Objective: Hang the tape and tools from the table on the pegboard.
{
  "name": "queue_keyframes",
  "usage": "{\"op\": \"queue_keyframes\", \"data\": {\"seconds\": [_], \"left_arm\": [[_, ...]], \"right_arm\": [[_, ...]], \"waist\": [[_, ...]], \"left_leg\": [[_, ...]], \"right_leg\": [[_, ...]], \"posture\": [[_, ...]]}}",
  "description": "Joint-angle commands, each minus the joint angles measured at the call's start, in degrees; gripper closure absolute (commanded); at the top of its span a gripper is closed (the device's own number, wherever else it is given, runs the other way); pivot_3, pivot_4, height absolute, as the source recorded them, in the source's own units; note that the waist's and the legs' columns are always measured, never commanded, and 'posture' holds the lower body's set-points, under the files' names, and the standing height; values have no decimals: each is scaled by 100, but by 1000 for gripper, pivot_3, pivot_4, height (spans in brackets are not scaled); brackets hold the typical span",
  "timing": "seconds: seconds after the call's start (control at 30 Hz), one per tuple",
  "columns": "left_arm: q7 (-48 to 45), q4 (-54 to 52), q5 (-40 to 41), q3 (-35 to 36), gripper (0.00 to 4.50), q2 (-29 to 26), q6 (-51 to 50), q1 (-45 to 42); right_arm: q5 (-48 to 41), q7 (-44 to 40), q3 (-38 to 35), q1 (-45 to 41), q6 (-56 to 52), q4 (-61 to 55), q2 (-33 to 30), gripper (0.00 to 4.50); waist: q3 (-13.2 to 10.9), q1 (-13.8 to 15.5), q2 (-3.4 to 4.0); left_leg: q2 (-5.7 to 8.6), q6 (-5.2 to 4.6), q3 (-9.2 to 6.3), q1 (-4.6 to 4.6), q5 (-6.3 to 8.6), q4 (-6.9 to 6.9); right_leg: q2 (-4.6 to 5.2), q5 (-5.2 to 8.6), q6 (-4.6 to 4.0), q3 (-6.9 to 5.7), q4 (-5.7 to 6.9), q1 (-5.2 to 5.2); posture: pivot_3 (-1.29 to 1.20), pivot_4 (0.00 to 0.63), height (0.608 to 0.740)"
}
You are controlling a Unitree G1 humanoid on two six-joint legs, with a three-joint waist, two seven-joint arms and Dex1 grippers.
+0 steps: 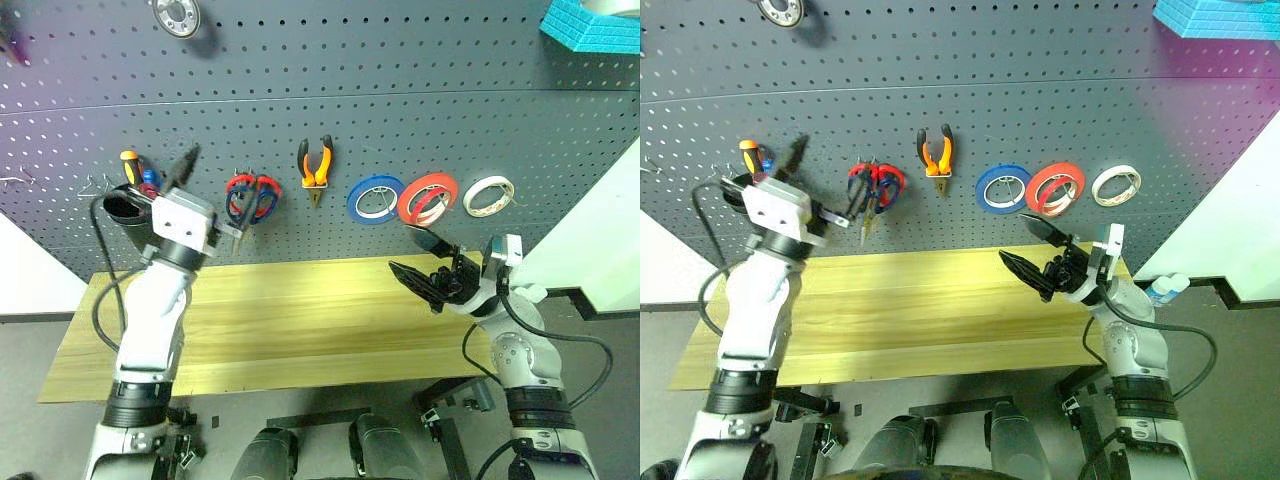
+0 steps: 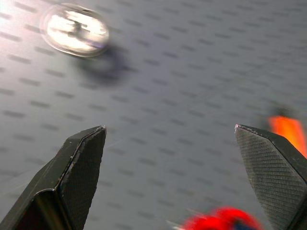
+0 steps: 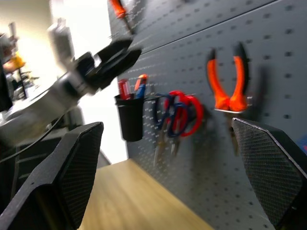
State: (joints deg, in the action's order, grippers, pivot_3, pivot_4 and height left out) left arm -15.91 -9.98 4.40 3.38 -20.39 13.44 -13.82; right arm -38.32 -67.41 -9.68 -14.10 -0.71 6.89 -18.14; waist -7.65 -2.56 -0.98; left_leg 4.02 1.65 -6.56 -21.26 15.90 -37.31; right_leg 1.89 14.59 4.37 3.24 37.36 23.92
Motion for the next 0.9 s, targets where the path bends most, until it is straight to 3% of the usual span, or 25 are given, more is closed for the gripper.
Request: {"op": "queue_keyframes", "data": {"seconds": [0.03, 0.23, 0.37, 0.47, 0.7, 0.9], "left_arm": [[-292, -162, 52, -14, 17, -128, 89, 466], [-393, 90, 27, 48, 17, -56, 310, 1276], [-114, -70, -216, 17, 17, 139, 281, 1917], [-38, -485, -348, -108, 17, 269, 39, 2312], [247, -403, 51, 349, 17, 596, -287, 2834], [299, -372, 176, 477, 17, 770, -276, 3228]], "right_arm": [[153, 383, -136, 2, 441, 54, 298, 0], [748, 1050, -172, 221, 1418, 537, 820, 0], [1692, 2214, -337, 459, 2579, 1276, 1125, 0], [1866, 2500, -253, 879, 2769, 1104, 1183, 0], [2241, 3551, -255, 2156, 2800, 300, 1319, 0], [2419, 4028, -172, 2656, 2812, 46, 1371, 0]], "waist": [[0, -2, 2], [1, 26, 5], [5, 21, 12], [5, 28, 18], [26, -4, 52], [32, 18, 56]], "left_leg": [[0, 0, 0, 0, 0, 0], [0, 0, 1, 18, 0, 3], [2, -2, 2, 63, 2, 10], [1, -6, 6, 86, 5, 20], [-6, -6, 6, 102, 5, 17], [-8, -6, 9, 106, 5, 13]], "right_leg": [[0, 0, 0, 0, 1, 0], [0, 1, -1, 2, -6, -21], [2, 1, -1, 2, -19, -65], [0, 4, 1, 6, -25, -85], [-7, 23, 23, 13, -25, -104], [-9, 46, 13, 29, -30, -114]], "posture": [[-58, 101, 740], [-59, 96, 740], [-56, 88, 740], [-52, 88, 740], [-53, 84, 740], [-55, 78, 740]]}}
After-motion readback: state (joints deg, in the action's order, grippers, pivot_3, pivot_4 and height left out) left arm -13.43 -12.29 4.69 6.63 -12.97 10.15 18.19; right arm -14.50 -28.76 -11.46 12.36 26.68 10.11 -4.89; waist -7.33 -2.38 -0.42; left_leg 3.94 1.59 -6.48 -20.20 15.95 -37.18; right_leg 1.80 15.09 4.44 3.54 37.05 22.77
